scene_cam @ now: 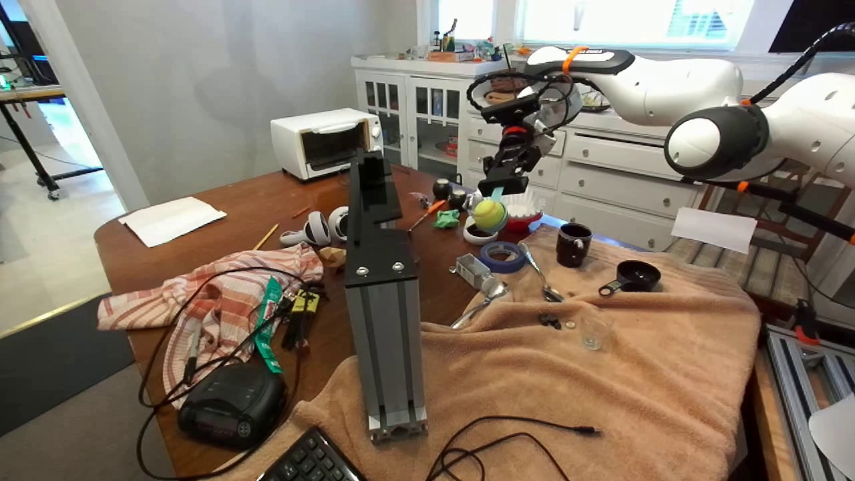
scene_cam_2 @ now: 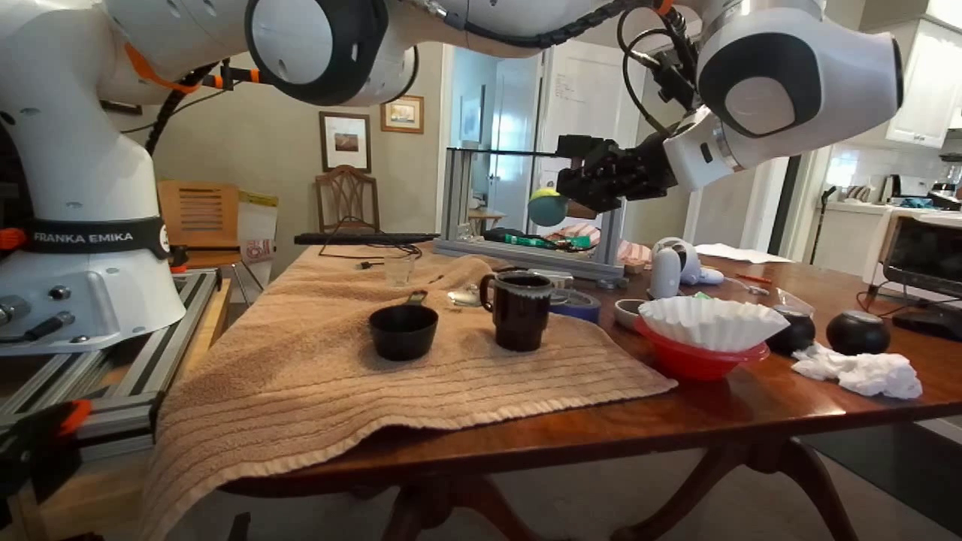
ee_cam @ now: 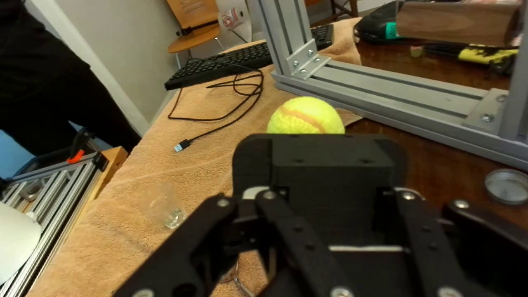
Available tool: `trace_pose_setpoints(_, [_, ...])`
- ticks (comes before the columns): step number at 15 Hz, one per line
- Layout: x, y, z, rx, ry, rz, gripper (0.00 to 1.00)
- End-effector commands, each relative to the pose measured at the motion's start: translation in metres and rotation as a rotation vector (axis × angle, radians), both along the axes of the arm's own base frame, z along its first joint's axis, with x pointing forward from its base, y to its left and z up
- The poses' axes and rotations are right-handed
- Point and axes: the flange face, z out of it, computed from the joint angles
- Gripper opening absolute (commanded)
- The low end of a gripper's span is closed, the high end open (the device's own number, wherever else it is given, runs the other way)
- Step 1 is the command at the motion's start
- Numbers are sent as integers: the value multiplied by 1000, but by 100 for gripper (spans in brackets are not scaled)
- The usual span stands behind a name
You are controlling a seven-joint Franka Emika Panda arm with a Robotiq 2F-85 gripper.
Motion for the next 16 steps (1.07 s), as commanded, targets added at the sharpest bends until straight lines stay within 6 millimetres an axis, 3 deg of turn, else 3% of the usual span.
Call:
trace_pose_setpoints(1, [-2, -8, 0, -5, 0, -27, 47])
trace_pose_setpoints(3, [-4, -15, 1, -7, 4, -48, 47])
trace_pose_setpoints(4, [-4, -15, 1, -7, 5, -49, 22])
trace_pose_setpoints(10, [-30, -9, -5, 42, 60, 113, 22])
trace_pose_setpoints(14, [-36, -11, -8, 60, 76, 130, 22])
trace_pose_setpoints(16, [-38, -22, -13, 37, 73, 98, 22])
